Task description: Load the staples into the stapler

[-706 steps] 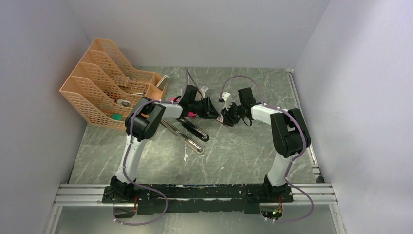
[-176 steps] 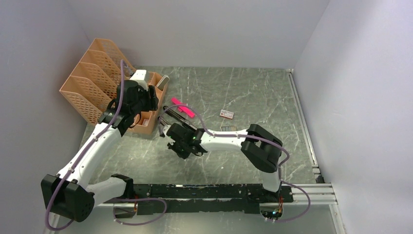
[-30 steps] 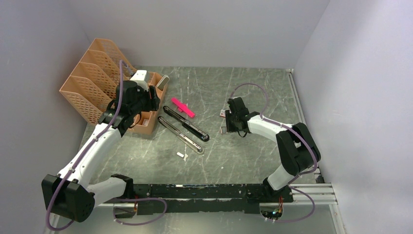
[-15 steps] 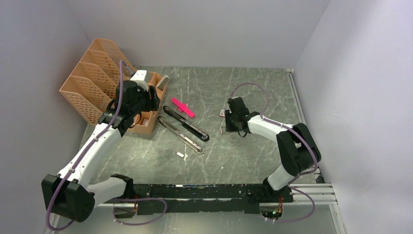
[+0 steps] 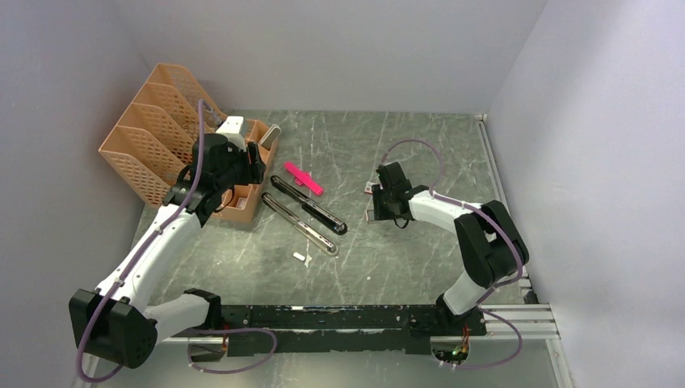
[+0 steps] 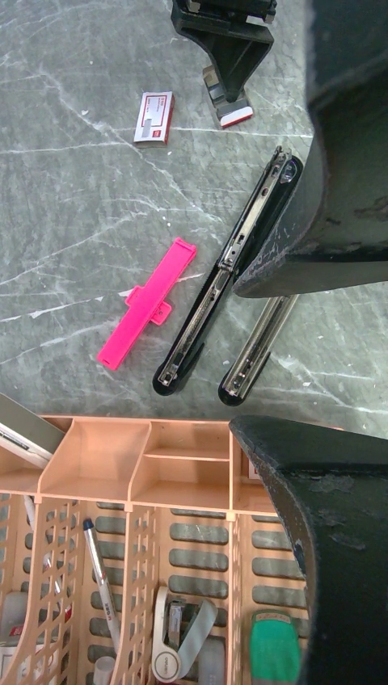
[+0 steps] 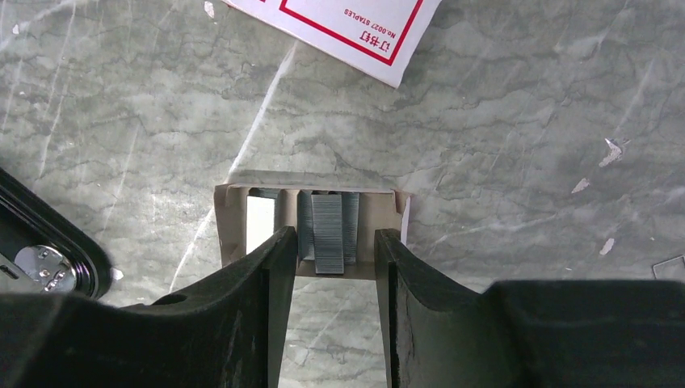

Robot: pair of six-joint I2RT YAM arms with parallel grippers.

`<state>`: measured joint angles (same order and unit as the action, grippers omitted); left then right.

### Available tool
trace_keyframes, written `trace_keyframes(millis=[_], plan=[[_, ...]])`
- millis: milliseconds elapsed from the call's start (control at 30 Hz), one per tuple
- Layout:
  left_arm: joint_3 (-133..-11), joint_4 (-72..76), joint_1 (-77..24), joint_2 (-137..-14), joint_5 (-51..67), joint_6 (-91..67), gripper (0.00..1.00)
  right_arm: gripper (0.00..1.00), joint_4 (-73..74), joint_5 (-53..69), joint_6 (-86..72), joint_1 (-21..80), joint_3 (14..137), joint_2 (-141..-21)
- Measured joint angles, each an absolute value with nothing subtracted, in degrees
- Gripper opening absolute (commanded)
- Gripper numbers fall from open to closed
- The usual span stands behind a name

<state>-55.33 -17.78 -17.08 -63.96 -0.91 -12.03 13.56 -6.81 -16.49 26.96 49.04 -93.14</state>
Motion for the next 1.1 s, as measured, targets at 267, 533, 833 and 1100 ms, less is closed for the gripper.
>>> trace_keyframes(millis=[267, 533, 833, 1100], plan=[[-55.33, -17.78, -17.08, -63.96, -0.82, -12.03, 0.6, 0.41, 13.39, -6.9, -16.27, 26.96, 49.06, -93.73], [-55.33, -17.78, -17.08, -63.96, -0.8, -12.01, 0.6, 0.32, 13.41, -7.33, -15.97, 26.96, 49.87, -94.54], [-55.33, -17.78, -17.08, -63.96, -0.8, -12.03, 0.6, 0.29, 13.67, -7.49, -15.84, 26.96, 49.87, -94.21], [-55.33, -17.78, -17.08, -63.94, -0.8, -12.03, 0.6, 0.29, 14.76, -7.46, -15.84, 26.96, 49.87, -92.29]])
